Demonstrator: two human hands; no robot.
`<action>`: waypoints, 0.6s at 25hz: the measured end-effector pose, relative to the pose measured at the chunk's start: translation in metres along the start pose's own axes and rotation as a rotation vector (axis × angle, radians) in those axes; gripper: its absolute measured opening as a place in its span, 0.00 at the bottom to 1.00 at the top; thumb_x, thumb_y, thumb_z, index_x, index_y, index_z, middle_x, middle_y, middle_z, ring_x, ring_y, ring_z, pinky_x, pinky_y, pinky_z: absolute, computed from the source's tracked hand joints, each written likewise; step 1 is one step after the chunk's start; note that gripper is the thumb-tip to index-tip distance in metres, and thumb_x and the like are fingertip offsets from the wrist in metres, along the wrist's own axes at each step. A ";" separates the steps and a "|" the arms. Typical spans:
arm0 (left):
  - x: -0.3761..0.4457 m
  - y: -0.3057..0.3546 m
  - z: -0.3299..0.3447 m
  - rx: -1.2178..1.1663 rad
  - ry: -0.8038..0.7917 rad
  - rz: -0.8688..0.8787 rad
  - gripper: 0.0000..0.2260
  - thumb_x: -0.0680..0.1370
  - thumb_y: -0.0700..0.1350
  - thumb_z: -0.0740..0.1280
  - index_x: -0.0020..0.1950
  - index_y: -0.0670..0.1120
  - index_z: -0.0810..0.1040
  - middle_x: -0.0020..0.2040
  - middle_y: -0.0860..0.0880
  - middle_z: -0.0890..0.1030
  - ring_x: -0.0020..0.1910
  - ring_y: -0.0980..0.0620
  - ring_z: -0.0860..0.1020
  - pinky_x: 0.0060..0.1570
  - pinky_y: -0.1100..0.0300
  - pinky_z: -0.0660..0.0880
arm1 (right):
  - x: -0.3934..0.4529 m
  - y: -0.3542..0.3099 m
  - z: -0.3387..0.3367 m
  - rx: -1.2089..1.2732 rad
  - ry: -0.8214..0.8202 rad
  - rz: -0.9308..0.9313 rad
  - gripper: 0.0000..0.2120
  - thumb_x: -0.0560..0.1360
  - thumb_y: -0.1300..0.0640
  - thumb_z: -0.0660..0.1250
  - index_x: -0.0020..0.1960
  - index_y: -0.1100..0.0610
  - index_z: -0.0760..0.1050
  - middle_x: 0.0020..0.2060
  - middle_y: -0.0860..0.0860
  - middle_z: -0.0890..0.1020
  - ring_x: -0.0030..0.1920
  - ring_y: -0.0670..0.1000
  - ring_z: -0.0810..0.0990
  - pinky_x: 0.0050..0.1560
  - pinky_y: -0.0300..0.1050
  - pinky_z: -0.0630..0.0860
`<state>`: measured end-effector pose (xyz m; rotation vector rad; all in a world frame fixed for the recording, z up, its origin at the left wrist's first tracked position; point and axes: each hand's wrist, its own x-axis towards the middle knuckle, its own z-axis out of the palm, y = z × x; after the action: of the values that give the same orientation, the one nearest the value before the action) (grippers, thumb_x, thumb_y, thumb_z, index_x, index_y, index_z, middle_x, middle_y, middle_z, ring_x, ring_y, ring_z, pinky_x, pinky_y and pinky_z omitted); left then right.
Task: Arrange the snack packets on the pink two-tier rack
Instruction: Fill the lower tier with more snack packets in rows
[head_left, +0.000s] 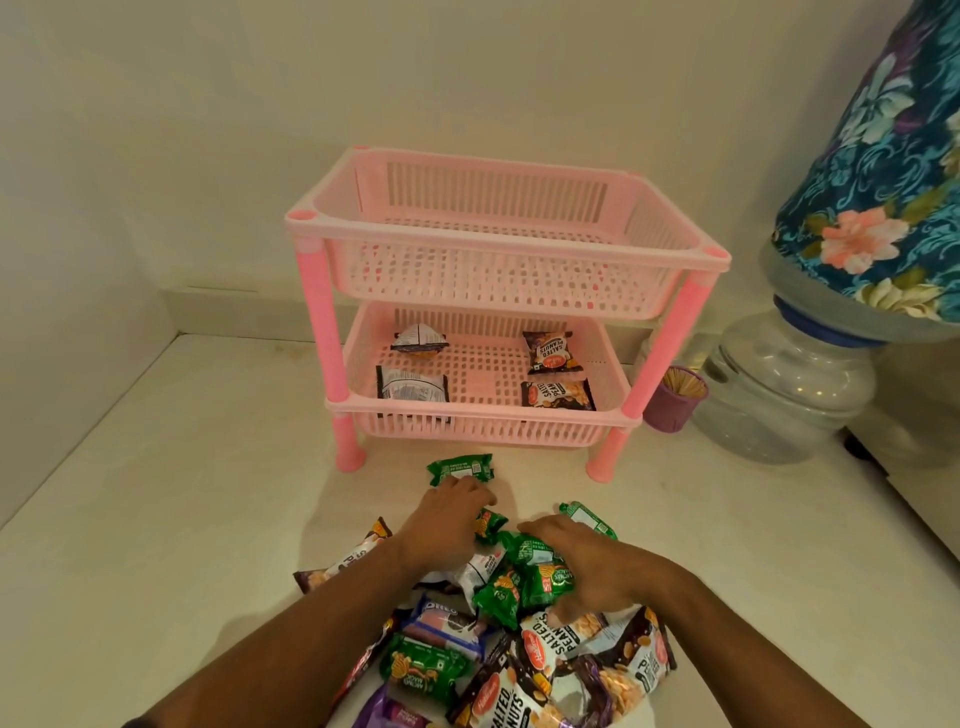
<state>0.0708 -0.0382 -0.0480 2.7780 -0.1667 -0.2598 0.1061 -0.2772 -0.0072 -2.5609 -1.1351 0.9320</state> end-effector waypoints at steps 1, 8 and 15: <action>0.001 0.000 -0.001 0.017 -0.022 -0.010 0.31 0.72 0.58 0.73 0.72 0.51 0.70 0.69 0.49 0.70 0.67 0.45 0.66 0.64 0.47 0.68 | 0.002 -0.001 0.001 -0.013 -0.010 0.000 0.53 0.66 0.45 0.77 0.80 0.47 0.47 0.76 0.47 0.58 0.74 0.52 0.61 0.71 0.48 0.64; 0.006 0.000 -0.003 0.118 -0.029 0.007 0.22 0.74 0.50 0.70 0.66 0.46 0.73 0.64 0.46 0.74 0.64 0.43 0.69 0.60 0.46 0.69 | 0.014 -0.002 -0.001 -0.065 -0.031 0.023 0.55 0.65 0.49 0.78 0.79 0.46 0.45 0.74 0.51 0.61 0.70 0.56 0.66 0.67 0.51 0.70; 0.010 -0.003 -0.006 0.124 0.075 0.000 0.17 0.72 0.48 0.66 0.60 0.47 0.76 0.60 0.47 0.72 0.62 0.43 0.68 0.58 0.45 0.68 | 0.023 0.004 -0.004 -0.065 -0.053 0.059 0.53 0.65 0.50 0.79 0.79 0.50 0.49 0.70 0.53 0.65 0.67 0.56 0.71 0.64 0.51 0.73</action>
<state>0.0816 -0.0350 -0.0453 2.9049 -0.1693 -0.1490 0.1226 -0.2629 -0.0169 -2.6501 -1.1273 0.9986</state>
